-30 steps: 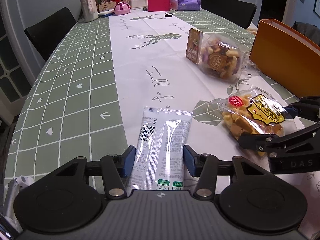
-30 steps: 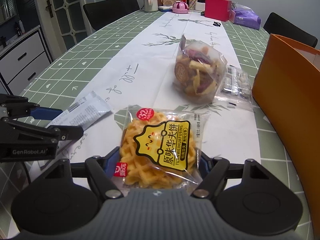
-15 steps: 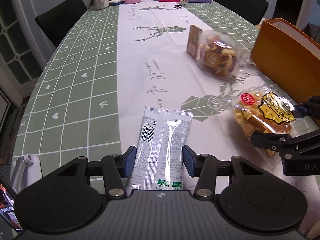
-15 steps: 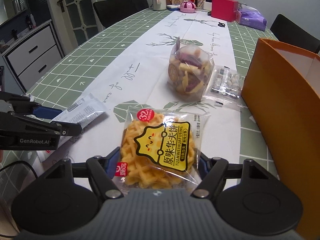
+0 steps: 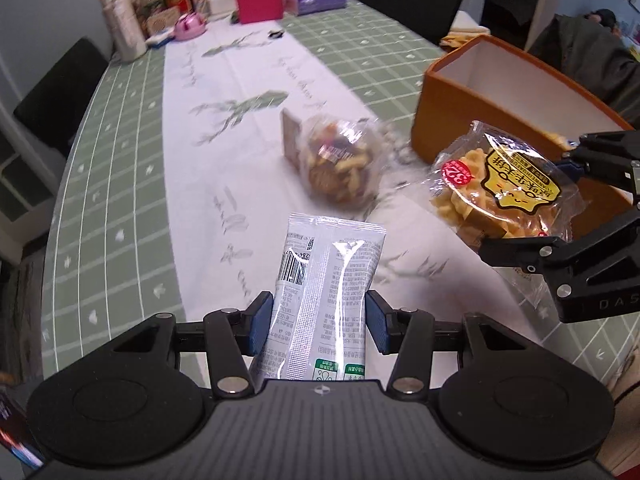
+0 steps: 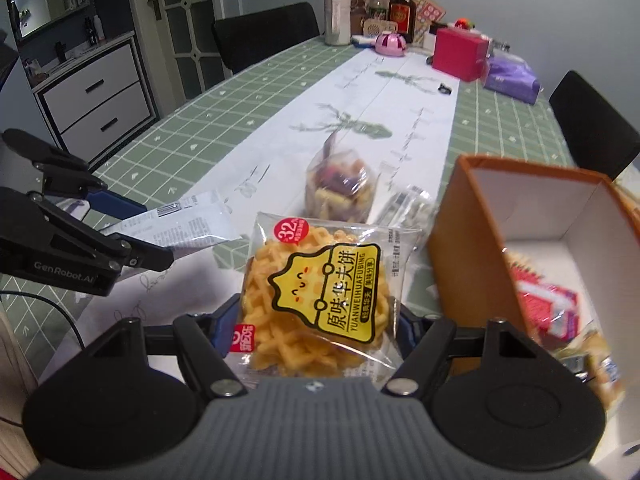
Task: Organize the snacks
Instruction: 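Carry the white pack and waffle pack into the orange box and open both tools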
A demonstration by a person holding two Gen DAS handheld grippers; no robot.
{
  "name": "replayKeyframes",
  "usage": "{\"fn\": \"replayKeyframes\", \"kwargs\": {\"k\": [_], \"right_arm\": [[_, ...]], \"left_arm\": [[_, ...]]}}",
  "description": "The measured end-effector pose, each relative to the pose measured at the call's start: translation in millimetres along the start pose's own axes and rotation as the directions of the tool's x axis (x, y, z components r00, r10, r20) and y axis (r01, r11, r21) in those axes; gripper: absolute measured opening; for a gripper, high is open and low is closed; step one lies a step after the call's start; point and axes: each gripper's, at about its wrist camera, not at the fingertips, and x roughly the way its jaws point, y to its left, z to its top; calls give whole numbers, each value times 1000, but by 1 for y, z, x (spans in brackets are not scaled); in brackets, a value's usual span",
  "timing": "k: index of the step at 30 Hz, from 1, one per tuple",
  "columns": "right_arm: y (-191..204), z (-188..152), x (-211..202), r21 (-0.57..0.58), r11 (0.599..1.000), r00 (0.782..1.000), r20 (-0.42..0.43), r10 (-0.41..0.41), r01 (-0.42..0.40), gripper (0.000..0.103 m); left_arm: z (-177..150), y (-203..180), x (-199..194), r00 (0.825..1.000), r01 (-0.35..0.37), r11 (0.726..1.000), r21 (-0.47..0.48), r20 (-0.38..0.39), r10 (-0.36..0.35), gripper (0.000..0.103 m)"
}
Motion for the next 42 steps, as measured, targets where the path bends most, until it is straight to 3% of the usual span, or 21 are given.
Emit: {"fn": "replayKeyframes", "kwargs": {"k": [13,22,28,32,42], "right_arm": [[-75,12,-55,-17,989,989,-4,-145,145,71],[-142,-7,-58,67,965,965,-88,-247,253,71],[-168,-29,-37,114,962,957,-181,-225,248,71],[-176,-38,-30,124,962,954,-208,-214,243,71],[-188,-58,-10,172,961,949,-266,-167,217,72]], "left_arm": [[92,-83,-8,994,62,966,252,70,-82,56],[134,-143,19,986,85,908,410,98,-137,56],[155,-173,46,981,115,887,448,88,-171,56],[160,-191,70,986,120,871,476,43,-159,56],[157,-208,118,991,131,868,479,-81,-105,56]]}}
